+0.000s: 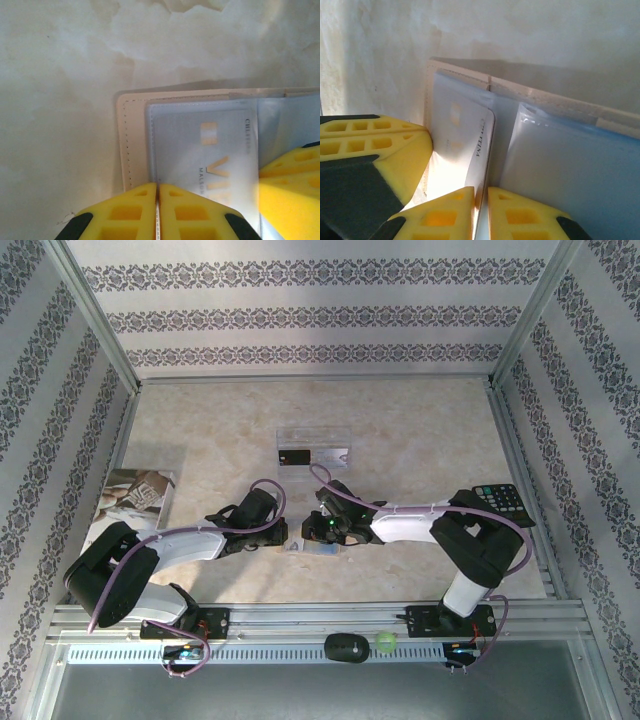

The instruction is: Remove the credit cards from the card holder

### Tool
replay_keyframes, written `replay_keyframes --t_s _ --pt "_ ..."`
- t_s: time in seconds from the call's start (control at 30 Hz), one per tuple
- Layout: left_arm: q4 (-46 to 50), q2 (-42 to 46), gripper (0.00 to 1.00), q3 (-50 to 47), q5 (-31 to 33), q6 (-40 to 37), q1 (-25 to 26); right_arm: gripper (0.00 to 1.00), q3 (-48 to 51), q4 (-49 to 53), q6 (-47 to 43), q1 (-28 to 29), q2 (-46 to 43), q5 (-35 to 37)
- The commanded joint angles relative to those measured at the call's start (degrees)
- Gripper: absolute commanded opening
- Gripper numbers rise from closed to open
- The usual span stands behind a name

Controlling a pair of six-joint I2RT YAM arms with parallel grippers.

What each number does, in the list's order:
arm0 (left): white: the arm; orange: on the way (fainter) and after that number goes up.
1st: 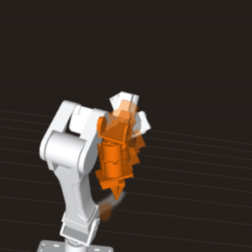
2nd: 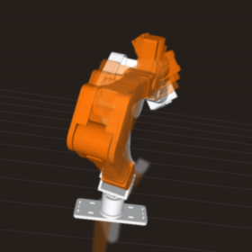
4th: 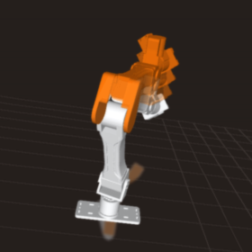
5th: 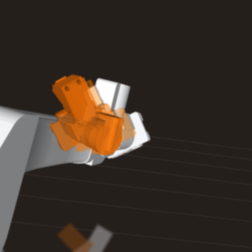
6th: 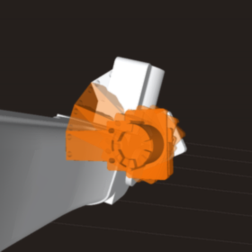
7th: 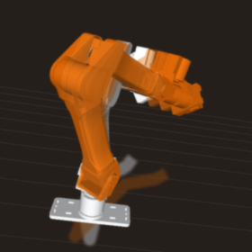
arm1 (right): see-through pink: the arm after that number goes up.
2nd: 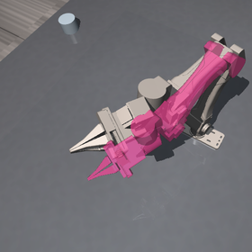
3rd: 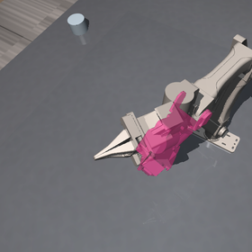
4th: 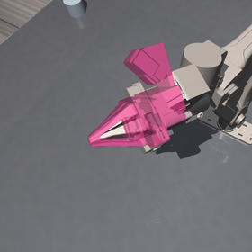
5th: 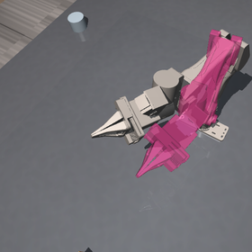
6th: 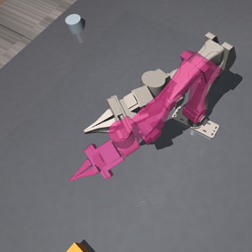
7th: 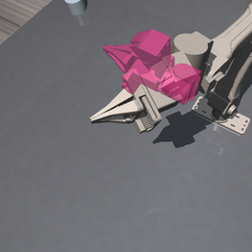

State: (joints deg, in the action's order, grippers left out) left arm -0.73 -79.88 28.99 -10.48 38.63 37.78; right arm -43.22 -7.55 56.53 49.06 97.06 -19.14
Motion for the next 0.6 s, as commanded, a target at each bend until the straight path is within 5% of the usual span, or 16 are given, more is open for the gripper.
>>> replay_keyframes --t_s 0.0,0.57 --pt "5.74 -2.70 0.11 -2.63 -1.02 0.52 0.63 0.15 -0.46 -3.54 1.10 -0.28 1.97 -2.28" --pt "5.47 -3.08 0.11 -2.36 -1.52 0.52 0.63 0.16 1.85 -17.70 3.63 -0.11 3.18 -7.50"
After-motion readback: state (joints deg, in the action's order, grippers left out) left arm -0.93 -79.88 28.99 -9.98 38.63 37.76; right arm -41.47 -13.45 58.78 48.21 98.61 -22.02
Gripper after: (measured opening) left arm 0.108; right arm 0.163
